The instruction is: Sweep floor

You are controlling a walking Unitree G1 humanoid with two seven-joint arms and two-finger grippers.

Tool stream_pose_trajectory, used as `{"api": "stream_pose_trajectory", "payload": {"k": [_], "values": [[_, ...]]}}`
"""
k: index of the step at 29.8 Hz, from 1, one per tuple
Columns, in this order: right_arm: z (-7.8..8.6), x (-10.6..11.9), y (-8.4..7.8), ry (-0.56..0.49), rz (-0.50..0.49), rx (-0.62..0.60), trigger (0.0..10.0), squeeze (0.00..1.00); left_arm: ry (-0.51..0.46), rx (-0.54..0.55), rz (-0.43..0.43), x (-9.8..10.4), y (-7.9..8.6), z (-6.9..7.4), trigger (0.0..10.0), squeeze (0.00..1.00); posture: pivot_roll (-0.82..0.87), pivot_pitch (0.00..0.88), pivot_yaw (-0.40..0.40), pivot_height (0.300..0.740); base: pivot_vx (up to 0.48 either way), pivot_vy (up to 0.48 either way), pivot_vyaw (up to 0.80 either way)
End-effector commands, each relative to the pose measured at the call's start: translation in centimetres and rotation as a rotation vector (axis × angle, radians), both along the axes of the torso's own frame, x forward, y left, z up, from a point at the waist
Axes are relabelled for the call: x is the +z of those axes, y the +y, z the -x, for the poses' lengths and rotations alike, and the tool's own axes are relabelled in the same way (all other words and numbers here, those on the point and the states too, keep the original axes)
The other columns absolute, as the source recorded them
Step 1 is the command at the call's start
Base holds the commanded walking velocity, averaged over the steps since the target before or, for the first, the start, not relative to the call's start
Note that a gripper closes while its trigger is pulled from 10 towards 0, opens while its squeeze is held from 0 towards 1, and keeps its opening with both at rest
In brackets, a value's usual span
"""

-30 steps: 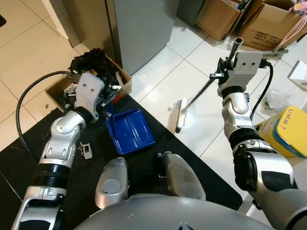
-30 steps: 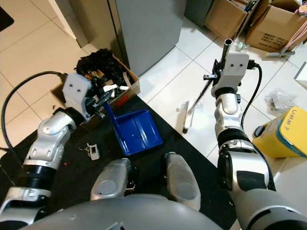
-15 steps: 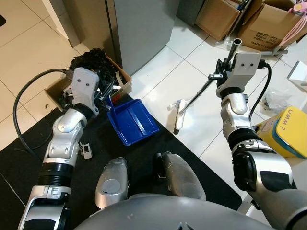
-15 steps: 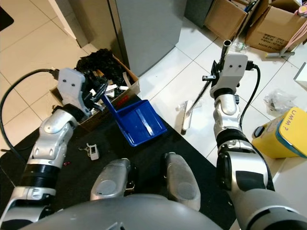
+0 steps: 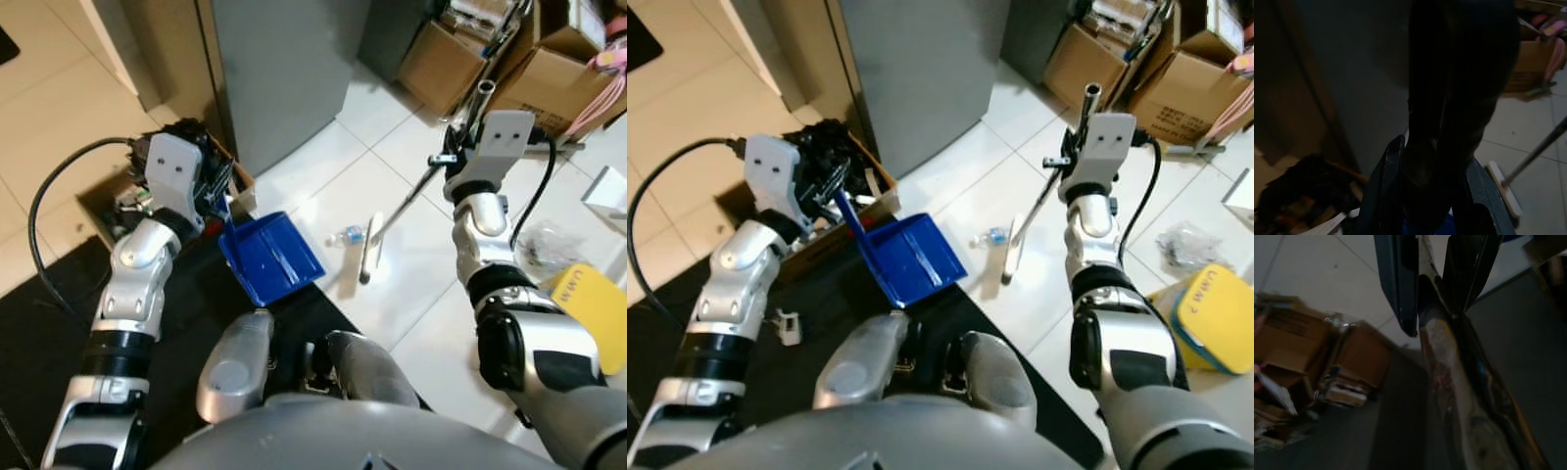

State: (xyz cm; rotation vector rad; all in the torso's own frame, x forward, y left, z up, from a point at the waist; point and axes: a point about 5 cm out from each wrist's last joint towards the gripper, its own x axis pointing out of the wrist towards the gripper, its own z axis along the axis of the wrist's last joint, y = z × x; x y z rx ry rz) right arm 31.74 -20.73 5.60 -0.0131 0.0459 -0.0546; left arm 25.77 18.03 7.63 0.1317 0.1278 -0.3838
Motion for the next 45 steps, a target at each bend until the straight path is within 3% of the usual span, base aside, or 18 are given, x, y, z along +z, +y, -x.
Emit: {"api": "stream_pose_trajectory", "payload": {"k": [1,10,24,33,35,40,45], "values": [[-0.1,0.5,-0.4,-0.023,0.003,-0.015,10.0,0.0,-0.05,-0.017,0.006,0.9,-0.5,-0.3,10.0,0.0,0.2,0.0,-0.04,0.74,0.311,-0.311,0.0],[-0.1,0.4,-0.5,-0.02,0.005,-0.015,10.0,0.0,-0.048,-0.031,0.0,0.9,-0.5,-0.1,10.0,0.0,0.2,0.0,-0.041,0.74,0.286,-0.271,0.0],[-0.1,0.4,-0.5,-0.017,0.005,-0.014,10.0,0.0,-0.063,-0.043,-0.007,1.2,-0.5,0.1,10.0,0.0,0.2,0.0,-0.04,0.74,0.157,0.0,0.0],[-0.8,1.6,-0.3,-0.07,0.057,-0.06,10.0,0.0,-0.019,-0.205,0.019,1.9,-1.0,1.6,10.0,0.0,0.21,0.0,-0.036,0.74,0.0,0.0,0.0],[-1.0,1.8,-0.1,-0.081,0.065,-0.055,10.0,0.0,-0.006,-0.214,0.026,1.9,-0.9,1.8,10.0,0.0,0.21,0.0,-0.036,0.74,0.0,0.0,0.0],[-2.3,3.1,1.9,-0.118,0.059,0.013,10.0,0.0,0.092,-0.29,0.041,1.2,-0.7,3.8,10.0,0.0,0.22,0.0,-0.033,0.74,0.0,0.0,0.0],[-2.9,3.2,3.2,-0.091,0.053,0.058,10.0,0.0,0.102,-0.235,0.004,0.8,0.3,4.1,10.0,0.0,0.23,0.0,-0.034,0.74,0.0,0.0,0.0]]}}
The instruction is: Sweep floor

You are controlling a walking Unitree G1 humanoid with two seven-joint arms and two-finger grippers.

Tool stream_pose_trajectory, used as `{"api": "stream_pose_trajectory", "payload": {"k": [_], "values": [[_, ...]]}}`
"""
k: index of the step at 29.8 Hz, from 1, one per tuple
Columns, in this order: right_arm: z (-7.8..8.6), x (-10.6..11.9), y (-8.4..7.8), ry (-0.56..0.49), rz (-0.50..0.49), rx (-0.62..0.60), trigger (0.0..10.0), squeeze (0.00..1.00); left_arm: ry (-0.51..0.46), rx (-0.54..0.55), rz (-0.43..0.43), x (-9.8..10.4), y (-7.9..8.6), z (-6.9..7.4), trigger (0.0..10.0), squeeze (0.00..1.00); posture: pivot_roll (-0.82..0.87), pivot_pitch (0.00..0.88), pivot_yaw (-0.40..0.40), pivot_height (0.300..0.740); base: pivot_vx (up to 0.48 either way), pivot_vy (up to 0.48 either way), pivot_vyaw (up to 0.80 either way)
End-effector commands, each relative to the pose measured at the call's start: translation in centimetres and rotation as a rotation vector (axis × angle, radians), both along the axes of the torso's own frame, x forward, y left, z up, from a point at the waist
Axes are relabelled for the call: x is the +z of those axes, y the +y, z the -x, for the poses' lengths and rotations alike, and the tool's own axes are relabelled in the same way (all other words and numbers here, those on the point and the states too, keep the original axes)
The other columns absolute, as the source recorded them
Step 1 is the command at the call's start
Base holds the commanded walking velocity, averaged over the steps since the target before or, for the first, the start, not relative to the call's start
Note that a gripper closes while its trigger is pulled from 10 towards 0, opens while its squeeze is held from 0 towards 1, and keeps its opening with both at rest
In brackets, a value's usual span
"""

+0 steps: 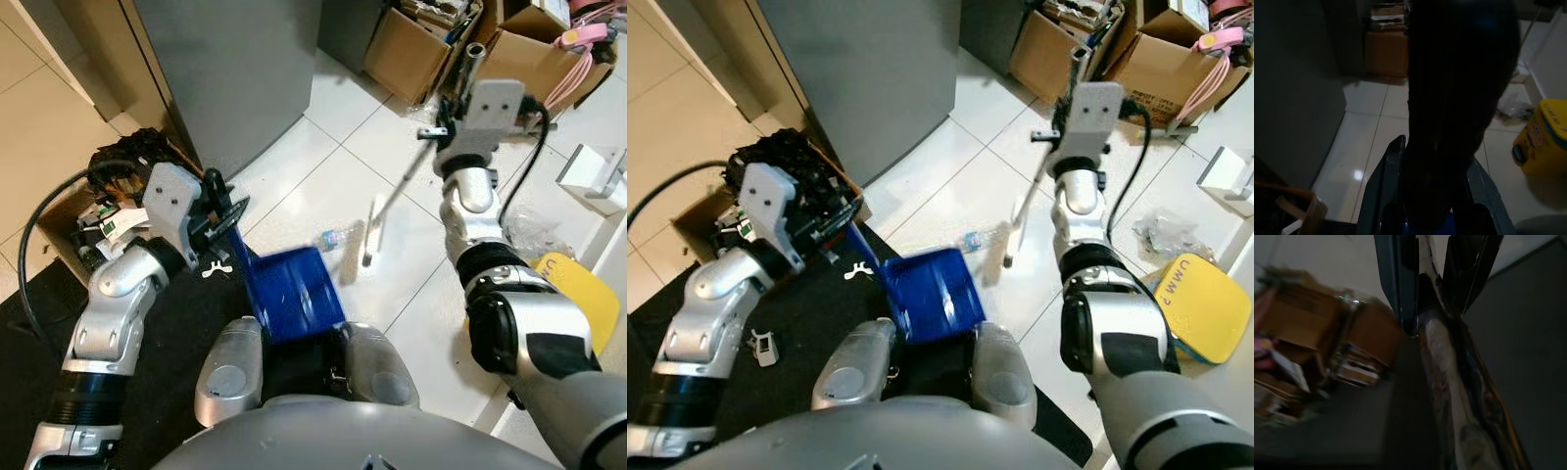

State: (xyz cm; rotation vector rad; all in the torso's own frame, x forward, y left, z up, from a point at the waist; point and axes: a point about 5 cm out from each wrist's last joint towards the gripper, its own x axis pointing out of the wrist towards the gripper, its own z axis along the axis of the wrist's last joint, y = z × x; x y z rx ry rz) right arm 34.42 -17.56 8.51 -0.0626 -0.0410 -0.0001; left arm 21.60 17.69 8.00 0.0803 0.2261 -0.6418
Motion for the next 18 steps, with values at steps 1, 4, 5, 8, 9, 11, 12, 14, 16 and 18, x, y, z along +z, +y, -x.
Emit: {"api": "stream_pose_trajectory", "payload": {"k": [1,4,5,8,9,11,12,14,16,18], "values": [[-0.3,0.3,0.3,0.005,-0.003,0.008,10.0,0.0,-0.027,0.035,-0.043,0.3,0.9,-0.1,10.0,0.0,0.26,0.0,-0.041,0.74,0.0,0.0,0.0],[-0.5,0.2,0.6,0.019,-0.01,0.015,10.0,0.0,-0.034,0.079,-0.057,0.0,1.2,-0.4,10.0,0.0,0.26,0.0,-0.042,0.74,0.0,0.0,0.0],[-0.6,0.2,0.9,0.028,-0.014,0.021,10.0,0.0,-0.033,0.101,-0.065,-0.3,1.4,-0.5,10.0,0.0,0.27,0.0,-0.047,0.74,0.0,0.0,0.0],[-0.8,0.3,1.2,0.041,-0.009,0.036,10.0,0.0,-0.032,0.138,-0.079,-0.9,1.5,-0.8,10.0,0.0,0.27,0.006,-0.058,0.74,0.0,0.0,0.0],[-0.8,0.3,1.2,0.041,-0.009,0.036,10.0,0.0,-0.032,0.138,-0.079,-0.9,1.5,-0.8,10.0,0.0,0.27,0.006,-0.058,0.74,0.0,0.0,0.0],[-1.0,0.4,1.6,0.048,0.015,0.055,10.0,0.0,-0.03,0.176,-0.082,-1.4,1.6,-1.2,10.0,0.0,0.28,0.02,-0.064,0.74,0.0,0.0,0.0],[-1.1,0.5,1.7,0.049,0.028,0.062,10.0,0.0,-0.029,0.191,-0.08,-1.5,1.6,-1.4,10.0,0.0,0.28,0.02,-0.064,0.74,0.0,0.0,0.0],[-1.2,0.7,1.8,0.043,0.052,0.072,10.0,0.0,-0.03,0.202,-0.071,-1.5,1.6,-1.5,10.0,0.0,0.29,0.034,-0.068,0.74,0.0,0.0,0.0],[-1.5,1.1,2.1,0.032,0.087,0.089,10.0,0.0,-0.03,0.21,-0.059,-1.5,1.5,-1.4,10.0,0.0,0.29,0.041,-0.068,0.74,0.0,0.0,0.0],[-1.8,1.5,2.9,0.027,0.118,0.116,10.0,0.0,-0.019,0.209,-0.051,-1.7,1.3,-0.9,10.0,0.0,0.31,0.056,-0.069,0.74,0.0,0.0,0.0]]}}
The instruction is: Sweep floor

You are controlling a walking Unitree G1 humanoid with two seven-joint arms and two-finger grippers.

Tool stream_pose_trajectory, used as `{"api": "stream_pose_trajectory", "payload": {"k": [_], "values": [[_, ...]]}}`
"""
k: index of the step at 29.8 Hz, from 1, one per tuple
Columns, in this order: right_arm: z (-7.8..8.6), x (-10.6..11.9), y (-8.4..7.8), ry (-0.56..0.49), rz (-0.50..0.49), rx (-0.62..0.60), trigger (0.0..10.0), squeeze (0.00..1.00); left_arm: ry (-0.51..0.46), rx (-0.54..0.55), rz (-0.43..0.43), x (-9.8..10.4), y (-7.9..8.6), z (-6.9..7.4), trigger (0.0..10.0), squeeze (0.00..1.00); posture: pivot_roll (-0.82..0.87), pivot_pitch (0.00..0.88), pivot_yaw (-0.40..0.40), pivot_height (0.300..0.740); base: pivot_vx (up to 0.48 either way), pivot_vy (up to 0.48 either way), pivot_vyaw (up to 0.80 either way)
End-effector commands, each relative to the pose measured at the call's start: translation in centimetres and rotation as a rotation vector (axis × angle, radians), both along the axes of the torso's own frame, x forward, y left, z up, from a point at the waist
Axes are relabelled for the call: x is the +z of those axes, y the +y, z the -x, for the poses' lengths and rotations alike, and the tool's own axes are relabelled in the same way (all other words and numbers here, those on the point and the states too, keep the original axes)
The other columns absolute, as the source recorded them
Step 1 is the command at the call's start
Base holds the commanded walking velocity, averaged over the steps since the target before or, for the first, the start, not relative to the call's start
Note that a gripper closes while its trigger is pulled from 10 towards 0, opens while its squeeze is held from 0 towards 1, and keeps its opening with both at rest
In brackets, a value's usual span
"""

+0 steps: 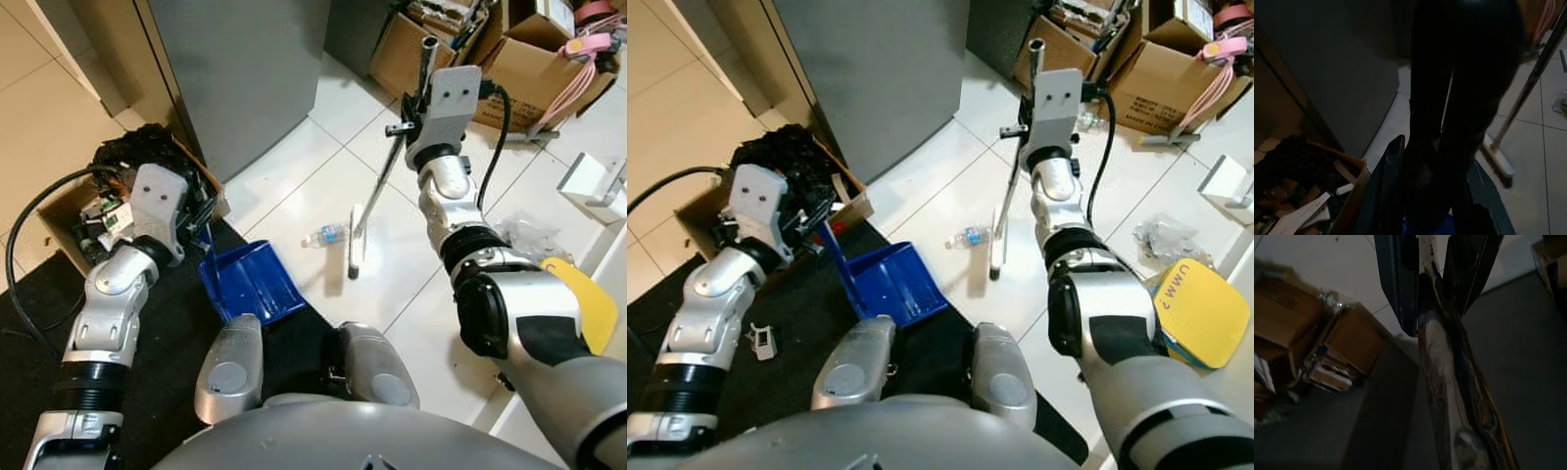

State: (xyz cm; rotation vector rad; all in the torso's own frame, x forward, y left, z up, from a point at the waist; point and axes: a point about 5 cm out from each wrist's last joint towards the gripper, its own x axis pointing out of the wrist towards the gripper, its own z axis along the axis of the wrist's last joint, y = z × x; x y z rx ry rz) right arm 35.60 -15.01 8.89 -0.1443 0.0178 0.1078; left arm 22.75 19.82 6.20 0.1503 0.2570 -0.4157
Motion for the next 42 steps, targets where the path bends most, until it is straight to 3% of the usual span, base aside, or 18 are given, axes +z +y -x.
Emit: {"api": "stream_pose_trajectory", "payload": {"k": [1,11,21,25,34,42], "values": [[-0.7,1.2,0.4,-0.037,0.04,0.017,10.0,0.0,-0.016,-0.007,0.047,0.0,-0.8,0.4,10.0,0.0,0.32,0.059,-0.069,0.74,0.0,0.0,0.0],[-0.7,1.1,1.0,-0.031,0.085,0.037,10.0,0.0,-0.011,0.001,0.059,0.1,-0.8,1.7,10.0,0.0,0.36,0.111,-0.077,0.74,0.0,0.0,0.0],[-1.1,1.8,1.9,-0.052,0.143,0.1,10.0,0.0,-0.008,0.01,0.115,1.8,-0.8,4.4,10.0,0.0,0.42,0.188,-0.085,0.74,0.0,0.0,0.0],[-1.2,1.9,2.2,-0.057,0.15,0.108,10.0,0.0,-0.004,0.014,0.119,1.9,-0.8,4.8,10.0,0.0,0.43,0.195,-0.089,0.74,0.0,0.0,0.0],[-1.6,3.1,3.2,-0.121,0.175,0.114,10.0,0.0,0.065,0.025,0.146,2.3,-0.6,7.8,10.0,0.0,0.47,0.224,-0.102,0.74,0.0,0.0,0.0],[-1.5,3.1,4.0,-0.126,0.17,0.136,10.0,0.0,0.097,0.026,0.157,3.0,-0.1,9.2,10.0,0.0,0.5,0.235,-0.103,0.74,0.0,0.0,0.0]]}}
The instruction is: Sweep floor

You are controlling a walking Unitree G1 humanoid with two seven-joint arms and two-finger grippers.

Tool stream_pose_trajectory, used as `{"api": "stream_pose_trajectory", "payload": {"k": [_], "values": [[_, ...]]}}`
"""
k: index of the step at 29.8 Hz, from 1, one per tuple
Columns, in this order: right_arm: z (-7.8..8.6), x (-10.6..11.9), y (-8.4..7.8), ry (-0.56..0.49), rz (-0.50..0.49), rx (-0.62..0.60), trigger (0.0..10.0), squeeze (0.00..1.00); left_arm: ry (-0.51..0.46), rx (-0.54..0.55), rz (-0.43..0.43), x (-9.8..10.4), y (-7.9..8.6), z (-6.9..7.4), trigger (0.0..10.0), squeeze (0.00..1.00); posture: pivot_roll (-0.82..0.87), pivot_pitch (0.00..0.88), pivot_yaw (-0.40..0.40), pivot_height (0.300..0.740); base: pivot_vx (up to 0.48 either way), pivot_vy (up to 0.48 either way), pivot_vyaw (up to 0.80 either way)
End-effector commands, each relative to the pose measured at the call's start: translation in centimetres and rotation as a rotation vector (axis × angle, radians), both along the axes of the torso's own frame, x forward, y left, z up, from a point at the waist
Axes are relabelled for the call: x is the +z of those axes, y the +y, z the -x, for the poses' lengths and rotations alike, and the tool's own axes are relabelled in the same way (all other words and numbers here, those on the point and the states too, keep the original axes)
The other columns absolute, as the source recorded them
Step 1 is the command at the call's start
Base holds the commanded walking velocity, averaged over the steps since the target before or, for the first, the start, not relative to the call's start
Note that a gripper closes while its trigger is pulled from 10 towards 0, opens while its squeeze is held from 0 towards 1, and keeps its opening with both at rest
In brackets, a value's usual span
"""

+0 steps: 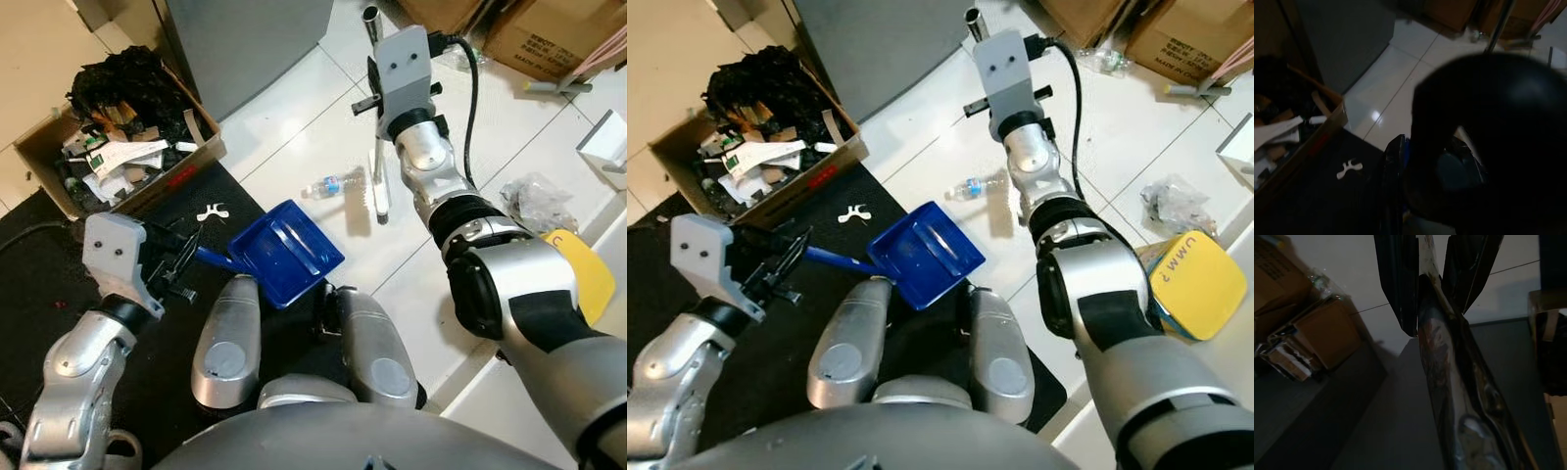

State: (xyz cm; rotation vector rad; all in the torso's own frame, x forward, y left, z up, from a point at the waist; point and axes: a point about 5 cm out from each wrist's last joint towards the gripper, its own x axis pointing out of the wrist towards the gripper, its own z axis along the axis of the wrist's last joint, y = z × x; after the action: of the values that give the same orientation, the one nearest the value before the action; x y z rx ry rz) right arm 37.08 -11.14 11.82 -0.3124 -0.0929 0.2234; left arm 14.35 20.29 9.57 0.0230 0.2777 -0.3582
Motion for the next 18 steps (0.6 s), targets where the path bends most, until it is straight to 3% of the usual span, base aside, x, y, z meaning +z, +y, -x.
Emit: {"api": "stream_pose_trajectory", "payload": {"k": [1,5,9,14,18], "values": [[0.0,0.2,0.4,-0.016,0.007,0.022,10.0,0.0,0.058,-0.048,0.052,-0.3,-0.5,1.0,10.0,0.0,0.5,0.236,-0.103,0.74,0.0,0.0,0.0],[0.0,0.4,1.3,-0.016,0.005,0.061,10.0,0.0,0.076,-0.014,0.06,-0.2,-0.3,1.6,10.0,0.0,0.51,0.239,-0.104,0.74,0.0,0.0,0.0],[0.1,0.4,1.9,-0.014,0.007,0.095,10.0,0.0,0.114,0.079,0.009,-0.9,0.2,1.7,10.0,0.0,0.51,0.244,-0.108,0.74,0.0,0.0,0.0],[0.1,0.5,2.1,-0.021,0.013,0.101,10.0,0.0,0.197,0.131,-0.021,-1.9,0.7,0.4,10.0,0.0,0.51,0.242,-0.106,0.74,0.0,0.0,0.0],[-0.1,0.8,1.8,-0.033,0.011,0.098,10.0,0.0,0.259,0.167,-0.097,-2.4,2.3,-1.2,10.0,0.0,0.48,0.228,-0.089,0.74,0.0,0.0,0.0]]}}
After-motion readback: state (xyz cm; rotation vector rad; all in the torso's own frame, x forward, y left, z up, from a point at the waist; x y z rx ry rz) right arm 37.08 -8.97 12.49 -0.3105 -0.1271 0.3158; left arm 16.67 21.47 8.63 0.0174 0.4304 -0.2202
